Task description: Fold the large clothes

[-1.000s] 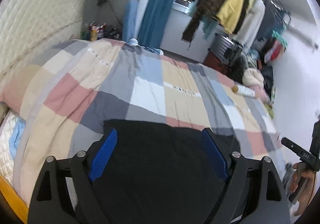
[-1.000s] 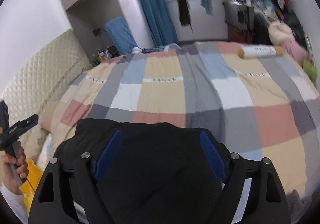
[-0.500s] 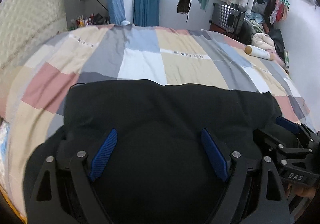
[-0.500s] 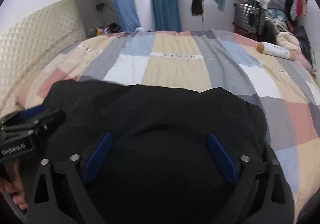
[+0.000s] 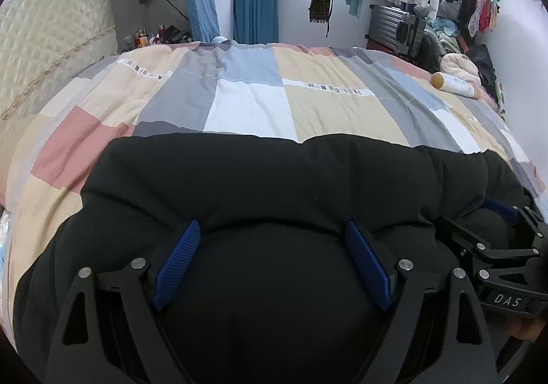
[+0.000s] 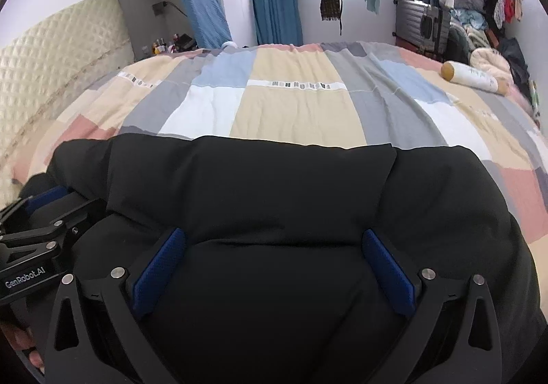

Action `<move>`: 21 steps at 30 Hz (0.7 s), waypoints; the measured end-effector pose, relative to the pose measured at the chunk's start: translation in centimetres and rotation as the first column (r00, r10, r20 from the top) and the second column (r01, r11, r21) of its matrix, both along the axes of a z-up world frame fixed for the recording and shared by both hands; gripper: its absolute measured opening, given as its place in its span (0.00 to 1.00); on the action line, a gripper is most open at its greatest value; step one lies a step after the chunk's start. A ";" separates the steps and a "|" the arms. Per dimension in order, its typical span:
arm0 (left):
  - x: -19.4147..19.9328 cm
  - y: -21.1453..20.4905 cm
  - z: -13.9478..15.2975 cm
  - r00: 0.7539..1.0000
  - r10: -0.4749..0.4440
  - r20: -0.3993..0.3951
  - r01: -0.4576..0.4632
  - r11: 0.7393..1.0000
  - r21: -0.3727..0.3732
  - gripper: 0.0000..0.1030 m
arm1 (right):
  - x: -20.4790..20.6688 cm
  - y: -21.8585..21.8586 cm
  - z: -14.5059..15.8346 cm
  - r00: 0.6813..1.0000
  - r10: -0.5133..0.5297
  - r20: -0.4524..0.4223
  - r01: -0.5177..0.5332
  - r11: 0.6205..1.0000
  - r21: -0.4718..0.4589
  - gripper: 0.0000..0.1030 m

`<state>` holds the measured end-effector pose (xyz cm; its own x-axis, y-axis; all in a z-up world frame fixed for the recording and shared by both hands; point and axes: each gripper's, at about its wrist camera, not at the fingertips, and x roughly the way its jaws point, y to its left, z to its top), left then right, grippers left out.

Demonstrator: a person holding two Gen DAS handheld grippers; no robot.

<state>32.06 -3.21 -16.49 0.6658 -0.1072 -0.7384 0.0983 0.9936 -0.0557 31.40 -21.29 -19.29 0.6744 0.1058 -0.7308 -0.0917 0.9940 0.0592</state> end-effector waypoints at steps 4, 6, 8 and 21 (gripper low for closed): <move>-0.2 0.4 0.0 1.000 0.000 0.001 0.000 1.000 -0.011 0.84 | -0.2 0.1 -0.2 1.000 0.004 0.006 -0.004 1.000 -0.010 1.00; 0.0 0.7 0.0 1.000 -0.002 0.000 0.002 1.000 -0.010 0.84 | -0.2 0.0 -0.3 1.000 0.003 0.008 -0.003 1.000 -0.007 1.00; 0.0 1.2 0.1 1.000 -0.004 0.002 0.004 1.000 -0.008 0.84 | -0.1 0.0 -0.3 1.000 0.000 0.013 0.000 1.000 -0.007 1.00; 0.0 4.3 -0.3 0.999 0.054 -0.003 -0.054 0.999 0.006 0.85 | -0.5 -0.5 -0.4 1.000 -0.008 0.030 0.008 1.000 0.002 1.00</move>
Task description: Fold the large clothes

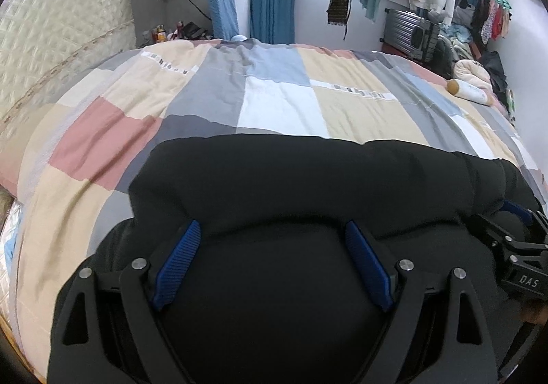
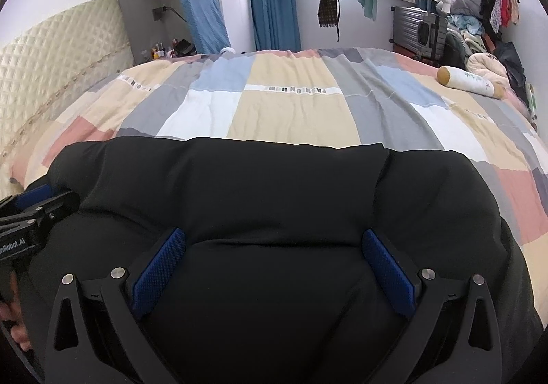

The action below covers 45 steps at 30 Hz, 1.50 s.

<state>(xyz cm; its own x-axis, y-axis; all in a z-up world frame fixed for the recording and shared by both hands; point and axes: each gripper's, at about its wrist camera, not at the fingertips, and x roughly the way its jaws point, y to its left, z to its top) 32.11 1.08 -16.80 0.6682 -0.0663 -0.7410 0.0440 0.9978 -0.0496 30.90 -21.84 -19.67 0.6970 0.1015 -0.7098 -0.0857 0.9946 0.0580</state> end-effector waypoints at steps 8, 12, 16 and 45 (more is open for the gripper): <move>-0.3 1.9 -0.2 1.000 0.018 0.000 -0.018 1.000 0.008 0.85 | -0.6 -1.2 0.2 1.000 0.004 0.010 -0.004 1.000 0.018 1.00; -1.5 3.4 0.9 0.999 0.018 0.034 -0.018 1.000 -0.010 0.85 | -1.4 -2.7 0.8 1.000 0.026 0.010 -0.027 0.995 0.091 0.99; -2.8 4.9 1.5 0.998 0.041 0.053 -0.044 0.997 0.066 0.85 | -3.1 -5.1 2.2 0.999 0.010 0.032 -0.014 0.993 0.115 0.99; -4.3 4.8 1.1 0.997 0.079 0.021 -0.079 0.996 0.038 0.90 | -4.0 -8.8 1.0 0.998 -0.069 -0.013 0.069 0.996 0.062 0.99</move>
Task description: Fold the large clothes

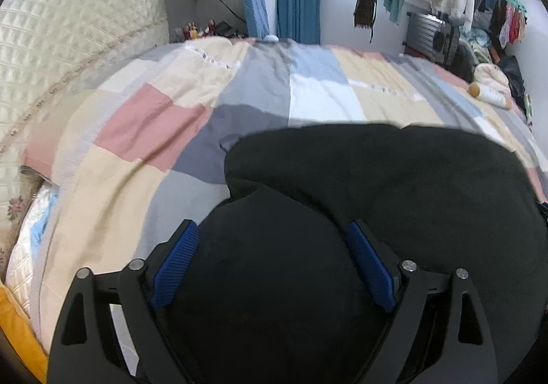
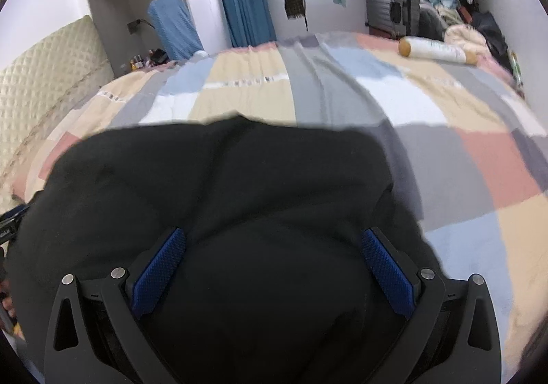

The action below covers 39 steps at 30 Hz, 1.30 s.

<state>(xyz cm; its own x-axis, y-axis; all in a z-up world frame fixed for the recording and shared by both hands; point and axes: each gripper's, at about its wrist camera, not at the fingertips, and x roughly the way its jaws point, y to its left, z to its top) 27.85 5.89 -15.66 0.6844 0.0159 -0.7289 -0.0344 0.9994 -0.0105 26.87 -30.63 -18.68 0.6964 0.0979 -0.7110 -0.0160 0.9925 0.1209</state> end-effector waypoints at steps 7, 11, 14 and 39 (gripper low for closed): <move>-3.5 -1.0 7.0 0.995 -0.038 0.096 0.046 0.996 -0.077 1.00 | -3.8 2.2 8.3 0.986 0.057 0.157 -0.058 0.998 -0.001 1.00; -6.2 -1.7 12.1 0.984 -0.052 0.168 0.065 0.995 -0.076 1.00 | -6.7 3.0 13.3 0.965 0.078 0.249 -0.080 0.997 -0.005 1.00; -8.5 -2.3 15.9 0.973 -0.055 0.225 0.072 0.995 -0.071 1.00 | -9.1 3.8 17.2 0.944 0.088 0.318 -0.090 0.996 -0.011 1.00; -26.7 -5.7 26.9 0.869 -0.154 0.470 0.203 0.978 -0.055 1.00 | -28.0 7.2 29.3 0.779 0.189 0.598 -0.203 0.978 -0.045 1.00</move>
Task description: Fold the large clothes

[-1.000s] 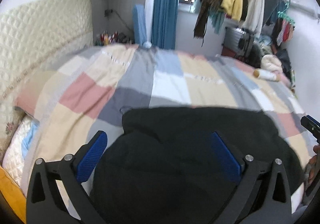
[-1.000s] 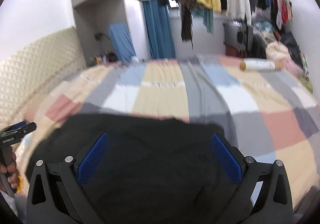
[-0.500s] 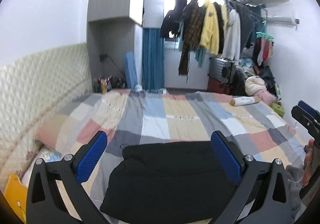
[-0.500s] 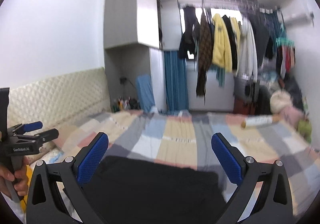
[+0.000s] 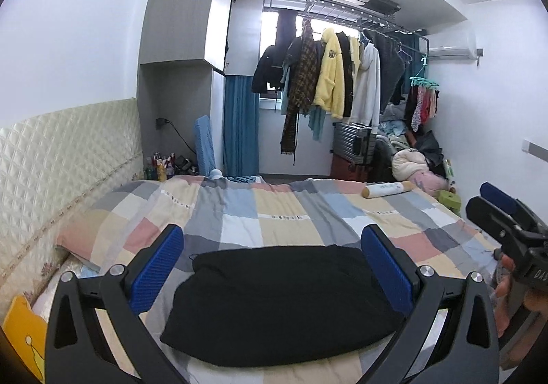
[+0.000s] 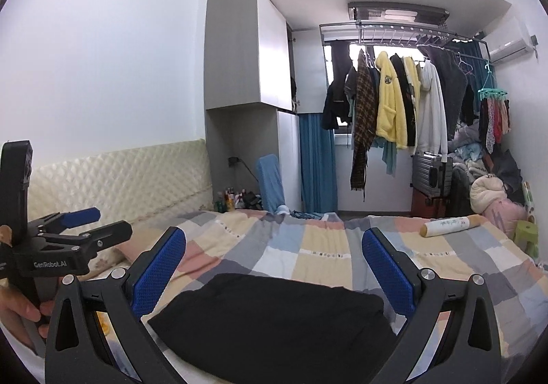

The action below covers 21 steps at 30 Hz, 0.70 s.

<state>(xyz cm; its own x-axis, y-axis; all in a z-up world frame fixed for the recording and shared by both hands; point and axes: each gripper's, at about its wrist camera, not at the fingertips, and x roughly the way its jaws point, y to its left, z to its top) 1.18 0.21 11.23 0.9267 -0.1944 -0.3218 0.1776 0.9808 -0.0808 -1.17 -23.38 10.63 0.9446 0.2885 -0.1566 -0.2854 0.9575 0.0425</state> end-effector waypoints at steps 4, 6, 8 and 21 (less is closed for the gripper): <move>-1.7 0.0 -0.9 1.000 0.015 0.006 -0.015 1.000 -0.001 1.00 | -1.0 0.0 -1.6 1.000 0.003 -0.023 -0.002 1.000 0.020 1.00; -2.1 -0.1 -1.6 1.000 0.012 -0.004 -0.012 1.000 -0.006 1.00 | -1.4 0.0 -2.4 0.999 -0.010 -0.042 0.011 1.000 0.021 1.00; -2.5 -0.2 -2.3 1.000 0.014 -0.017 -0.014 1.000 -0.011 1.00 | -1.9 -0.1 -3.2 0.998 -0.025 -0.057 0.026 0.999 0.021 1.00; -2.8 -0.2 -8.3 0.987 0.064 -0.149 -0.068 0.997 -0.026 1.00 | -2.6 -1.2 -8.8 0.972 -0.146 -0.185 0.143 0.989 -0.027 1.00</move>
